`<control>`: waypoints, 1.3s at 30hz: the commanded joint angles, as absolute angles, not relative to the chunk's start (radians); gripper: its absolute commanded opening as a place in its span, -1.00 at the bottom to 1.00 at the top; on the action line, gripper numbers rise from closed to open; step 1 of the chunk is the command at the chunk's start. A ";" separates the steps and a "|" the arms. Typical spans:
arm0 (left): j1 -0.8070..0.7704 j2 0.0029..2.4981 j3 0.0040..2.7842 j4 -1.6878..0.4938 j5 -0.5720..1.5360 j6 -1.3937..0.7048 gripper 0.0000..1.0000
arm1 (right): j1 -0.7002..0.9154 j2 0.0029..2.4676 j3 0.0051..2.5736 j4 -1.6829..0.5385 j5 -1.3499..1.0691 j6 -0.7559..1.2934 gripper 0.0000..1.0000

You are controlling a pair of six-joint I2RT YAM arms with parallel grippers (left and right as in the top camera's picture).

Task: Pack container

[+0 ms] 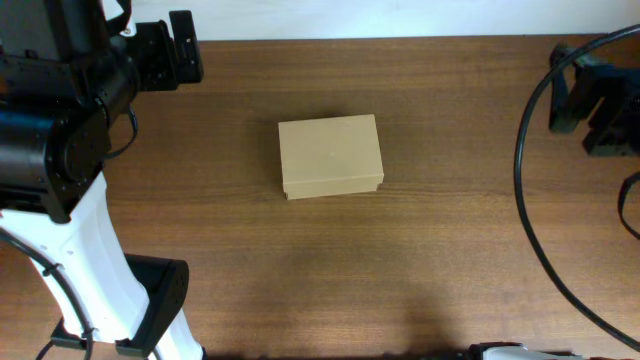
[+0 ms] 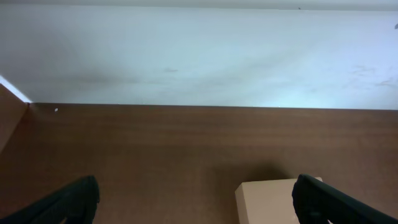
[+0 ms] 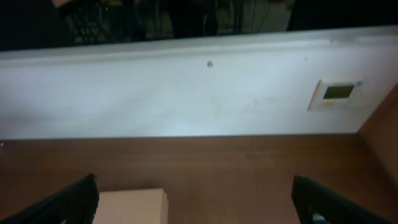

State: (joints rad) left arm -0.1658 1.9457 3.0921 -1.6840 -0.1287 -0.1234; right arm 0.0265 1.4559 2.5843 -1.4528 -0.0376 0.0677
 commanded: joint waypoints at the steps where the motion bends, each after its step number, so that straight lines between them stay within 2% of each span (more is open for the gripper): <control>1: -0.162 1.952 3.090 -1.687 -0.139 -0.114 1.00 | 0.025 1.448 2.585 -1.482 -0.025 0.067 0.98; 27: -0.162 1.952 3.090 -1.687 -0.139 -0.114 1.00 | 0.025 1.413 2.559 -1.527 -0.025 0.067 0.98; 32: -0.162 1.952 3.090 -1.687 -0.139 -0.114 1.00 | 0.025 1.269 2.344 -1.495 -0.006 0.063 0.98; 39: -0.162 1.952 3.090 -1.687 -0.139 -0.114 1.00 | 0.025 0.954 1.807 -1.242 0.001 0.063 0.98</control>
State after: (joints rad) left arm -0.1658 1.9457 3.0921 -1.6844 -0.1322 -0.1234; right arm 0.0265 1.0531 1.9762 -1.3052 -0.0189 0.0669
